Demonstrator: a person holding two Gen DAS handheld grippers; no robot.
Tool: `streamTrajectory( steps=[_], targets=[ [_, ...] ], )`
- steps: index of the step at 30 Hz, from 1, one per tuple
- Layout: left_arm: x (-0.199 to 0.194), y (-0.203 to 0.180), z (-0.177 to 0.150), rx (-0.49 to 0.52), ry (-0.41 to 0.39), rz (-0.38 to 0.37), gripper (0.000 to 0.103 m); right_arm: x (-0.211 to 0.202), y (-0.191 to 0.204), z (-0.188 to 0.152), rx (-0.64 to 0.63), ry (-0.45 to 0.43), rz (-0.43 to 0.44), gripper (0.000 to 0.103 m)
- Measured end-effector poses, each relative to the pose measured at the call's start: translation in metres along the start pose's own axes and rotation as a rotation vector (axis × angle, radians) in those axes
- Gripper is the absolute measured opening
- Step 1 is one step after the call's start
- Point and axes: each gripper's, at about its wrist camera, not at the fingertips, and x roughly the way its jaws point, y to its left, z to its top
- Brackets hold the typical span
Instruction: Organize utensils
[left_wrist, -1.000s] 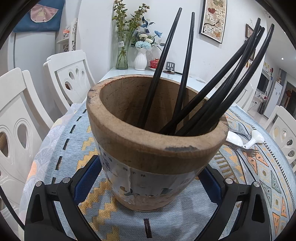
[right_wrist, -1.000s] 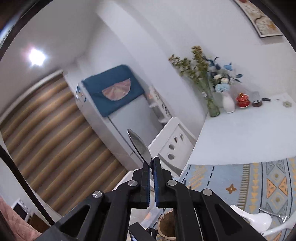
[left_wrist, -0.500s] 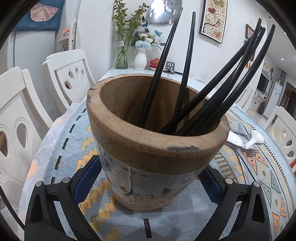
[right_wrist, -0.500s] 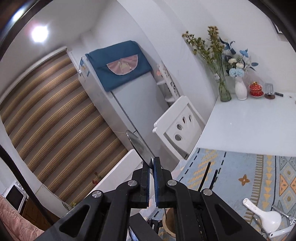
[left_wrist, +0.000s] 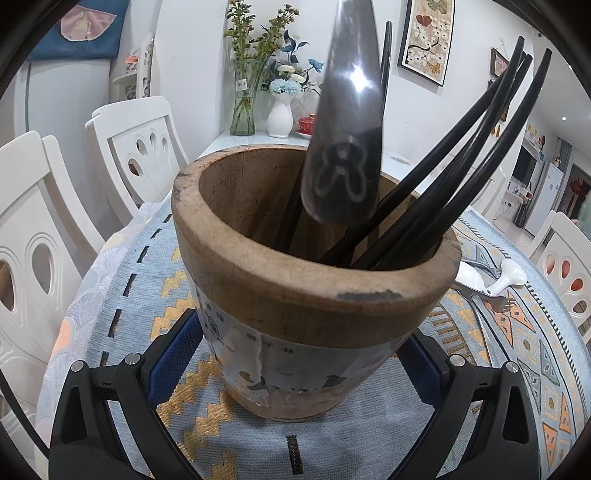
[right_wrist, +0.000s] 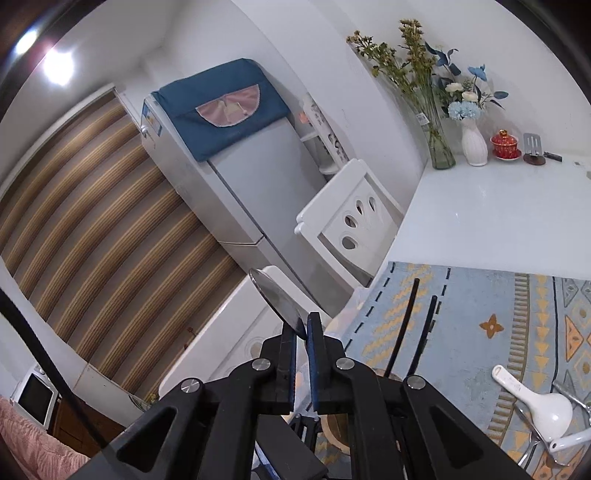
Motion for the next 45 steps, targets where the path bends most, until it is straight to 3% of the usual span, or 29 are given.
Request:
streamTrajectory(
  steps=[3, 10, 17, 27, 37, 40, 45],
  targets=[
    [0.0, 0.0, 0.0, 0.0, 0.001, -0.001, 0.1, 0.003, -0.003, -0.002, 0.012, 0.026, -0.001, 0.008],
    [0.001, 0.001, 0.0, -0.003, 0.005, -0.003, 0.1, 0.006, -0.011, -0.004, 0.052, 0.045, -0.011, 0.033],
    [0.002, 0.001, 0.001, -0.001, 0.007, -0.002, 0.1, -0.01, -0.016, 0.003, 0.062, 0.001, -0.028, 0.038],
    [0.002, 0.002, 0.001, -0.001, 0.007, -0.002, 0.1, -0.045, -0.052, 0.007, 0.205, -0.087, -0.054, 0.039],
    [0.003, 0.001, 0.001, -0.002, 0.008, -0.003, 0.1, -0.097, -0.11, -0.002, 0.383, -0.183, -0.166, 0.041],
    [0.003, 0.002, 0.001, -0.002, 0.011, -0.002, 0.1, -0.105, -0.135, -0.01, 0.466, -0.162, -0.221, 0.041],
    [0.003, 0.003, 0.002, -0.002, 0.015, -0.002, 0.1, -0.101, -0.177, -0.036, 0.593, -0.012, -0.325, 0.041]
  ],
)
